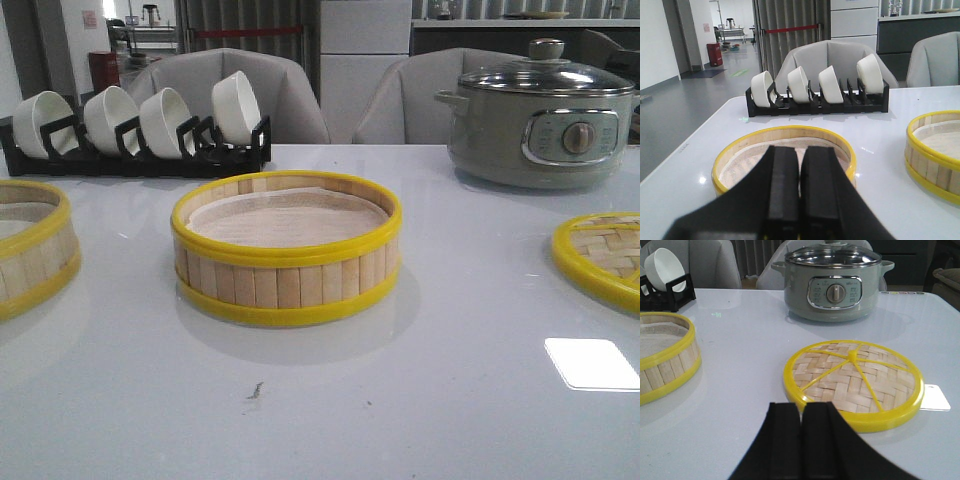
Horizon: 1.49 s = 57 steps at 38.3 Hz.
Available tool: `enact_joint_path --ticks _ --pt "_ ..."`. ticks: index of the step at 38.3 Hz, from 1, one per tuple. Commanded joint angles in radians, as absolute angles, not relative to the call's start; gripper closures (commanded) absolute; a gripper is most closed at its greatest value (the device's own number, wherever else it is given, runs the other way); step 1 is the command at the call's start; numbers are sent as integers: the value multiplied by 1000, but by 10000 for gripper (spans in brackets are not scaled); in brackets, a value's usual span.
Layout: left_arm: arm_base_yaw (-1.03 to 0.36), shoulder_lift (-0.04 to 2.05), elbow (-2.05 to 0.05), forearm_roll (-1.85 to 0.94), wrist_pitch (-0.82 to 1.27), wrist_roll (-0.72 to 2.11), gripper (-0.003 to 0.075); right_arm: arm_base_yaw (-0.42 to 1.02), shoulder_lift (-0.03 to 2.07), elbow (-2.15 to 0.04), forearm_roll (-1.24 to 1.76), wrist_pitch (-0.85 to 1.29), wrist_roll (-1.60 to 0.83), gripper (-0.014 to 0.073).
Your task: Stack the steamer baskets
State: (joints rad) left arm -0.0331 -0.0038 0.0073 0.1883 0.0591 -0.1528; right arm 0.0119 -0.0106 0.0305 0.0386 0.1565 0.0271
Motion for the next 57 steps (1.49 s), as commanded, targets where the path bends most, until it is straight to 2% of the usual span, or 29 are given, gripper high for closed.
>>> enact_joint_path --ticks 1,39,45,48,51,53,57 --pt "-30 -17 8 180 -26 -151 632 6 -31 15 27 71 24 538" --pt "-30 -17 8 180 -26 -151 632 6 -31 15 27 71 24 538" --pt "-32 -17 -1 90 -10 -151 632 6 -31 15 27 71 24 538" --pt "-45 -4 -44 76 65 -151 632 6 -31 15 27 71 24 538" --pt "-81 46 -164 108 247 -151 632 6 -31 15 27 71 24 538" --pt "-112 106 -277 142 382 -151 632 6 -31 15 27 71 24 538" --pt "-160 244 -515 220 525 -151 632 6 -31 15 27 71 24 538"
